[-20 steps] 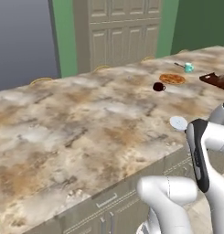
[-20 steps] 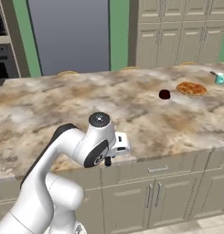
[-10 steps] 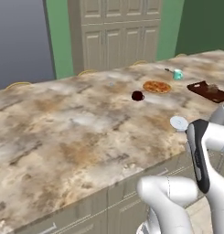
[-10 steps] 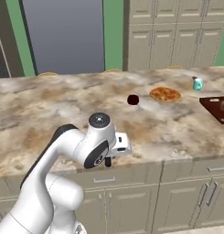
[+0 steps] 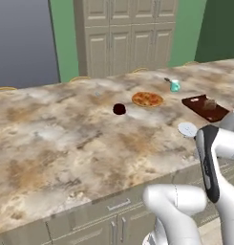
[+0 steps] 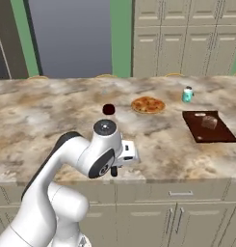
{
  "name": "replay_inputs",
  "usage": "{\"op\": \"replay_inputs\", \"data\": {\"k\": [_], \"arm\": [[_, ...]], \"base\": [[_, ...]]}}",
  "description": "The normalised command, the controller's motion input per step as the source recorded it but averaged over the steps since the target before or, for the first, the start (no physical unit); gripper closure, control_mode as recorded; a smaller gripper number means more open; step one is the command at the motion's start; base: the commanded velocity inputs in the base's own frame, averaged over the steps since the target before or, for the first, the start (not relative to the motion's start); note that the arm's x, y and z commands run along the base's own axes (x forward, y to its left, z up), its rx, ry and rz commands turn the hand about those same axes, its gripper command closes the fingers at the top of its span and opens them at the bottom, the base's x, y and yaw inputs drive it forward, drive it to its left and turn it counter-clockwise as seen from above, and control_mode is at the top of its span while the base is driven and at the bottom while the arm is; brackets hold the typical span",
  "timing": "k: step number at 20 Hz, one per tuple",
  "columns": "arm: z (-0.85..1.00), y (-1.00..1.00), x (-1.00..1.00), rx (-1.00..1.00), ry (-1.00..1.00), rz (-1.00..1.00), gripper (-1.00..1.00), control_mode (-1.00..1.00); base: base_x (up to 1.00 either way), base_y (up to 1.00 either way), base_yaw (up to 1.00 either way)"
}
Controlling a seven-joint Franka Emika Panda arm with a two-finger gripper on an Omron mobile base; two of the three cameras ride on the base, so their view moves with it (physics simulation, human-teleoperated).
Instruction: Take the pizza cutter from the drawer on the right and place it on the dining counter for cutting.
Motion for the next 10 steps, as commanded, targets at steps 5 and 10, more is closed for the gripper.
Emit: {"op": "replay_inputs", "data": {"k": [5,10], "arm": [[0.0,0.0,0.0,0.0,0.0,0.0,1.0,1.0],[0.0,0.0,0.0,0.0,0.0,0.0,1.0,1.0]], "base": [[0.92,-0.56,0.41],[1.0,-0.11,0.4]]}}
